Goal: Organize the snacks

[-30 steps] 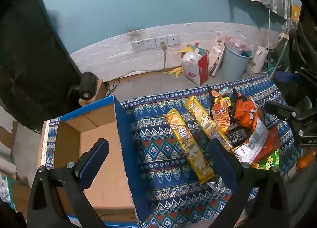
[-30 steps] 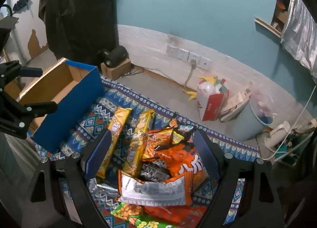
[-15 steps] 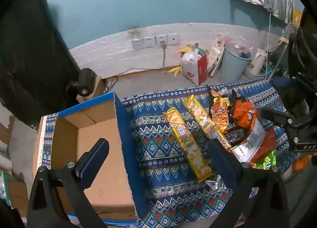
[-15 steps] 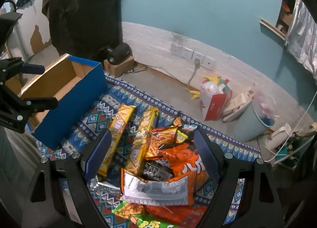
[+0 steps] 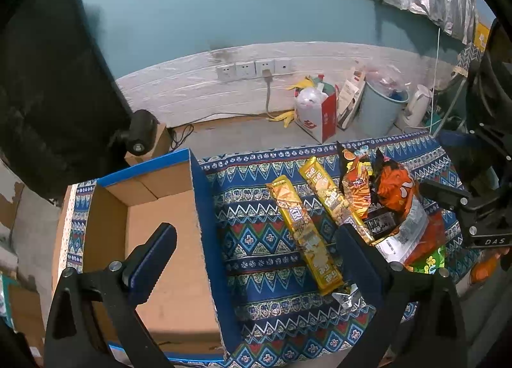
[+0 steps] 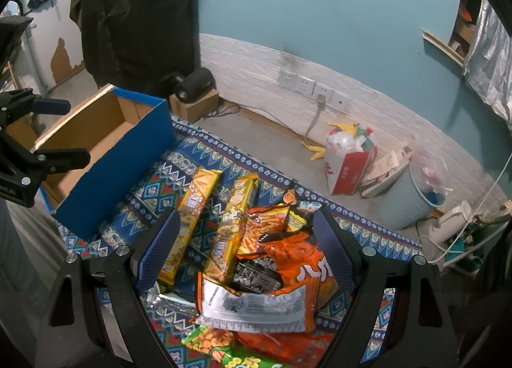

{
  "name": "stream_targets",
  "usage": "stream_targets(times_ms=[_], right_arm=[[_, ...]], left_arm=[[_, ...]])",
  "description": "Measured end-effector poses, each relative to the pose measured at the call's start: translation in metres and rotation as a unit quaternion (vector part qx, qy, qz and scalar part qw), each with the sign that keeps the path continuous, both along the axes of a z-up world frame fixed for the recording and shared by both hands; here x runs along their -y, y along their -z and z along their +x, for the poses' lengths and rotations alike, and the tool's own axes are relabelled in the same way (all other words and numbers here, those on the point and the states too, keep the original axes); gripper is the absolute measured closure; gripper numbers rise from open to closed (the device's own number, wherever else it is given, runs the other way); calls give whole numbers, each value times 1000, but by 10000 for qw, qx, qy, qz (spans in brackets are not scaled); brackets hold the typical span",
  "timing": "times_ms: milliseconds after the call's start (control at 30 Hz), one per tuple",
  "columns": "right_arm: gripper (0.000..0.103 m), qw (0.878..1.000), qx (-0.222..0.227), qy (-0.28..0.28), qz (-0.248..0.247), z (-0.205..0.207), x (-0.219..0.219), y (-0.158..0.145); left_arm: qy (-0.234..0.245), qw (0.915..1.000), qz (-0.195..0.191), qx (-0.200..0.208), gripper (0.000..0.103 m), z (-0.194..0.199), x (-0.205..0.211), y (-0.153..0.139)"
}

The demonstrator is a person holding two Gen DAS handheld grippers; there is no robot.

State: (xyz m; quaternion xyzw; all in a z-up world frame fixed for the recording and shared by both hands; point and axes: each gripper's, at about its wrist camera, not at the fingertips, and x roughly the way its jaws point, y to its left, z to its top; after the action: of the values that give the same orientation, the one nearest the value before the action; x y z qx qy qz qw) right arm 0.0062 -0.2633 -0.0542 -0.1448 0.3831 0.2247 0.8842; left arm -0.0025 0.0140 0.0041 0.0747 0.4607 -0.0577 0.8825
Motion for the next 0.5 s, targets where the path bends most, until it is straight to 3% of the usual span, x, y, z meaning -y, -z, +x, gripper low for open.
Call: stream_targets(times_ms=[500], right_arm=[[20, 9999, -78, -1, -81, 0, -4, 5]], left_arm=[[-22, 10000, -48, -77, 2, 1, -2, 4]])
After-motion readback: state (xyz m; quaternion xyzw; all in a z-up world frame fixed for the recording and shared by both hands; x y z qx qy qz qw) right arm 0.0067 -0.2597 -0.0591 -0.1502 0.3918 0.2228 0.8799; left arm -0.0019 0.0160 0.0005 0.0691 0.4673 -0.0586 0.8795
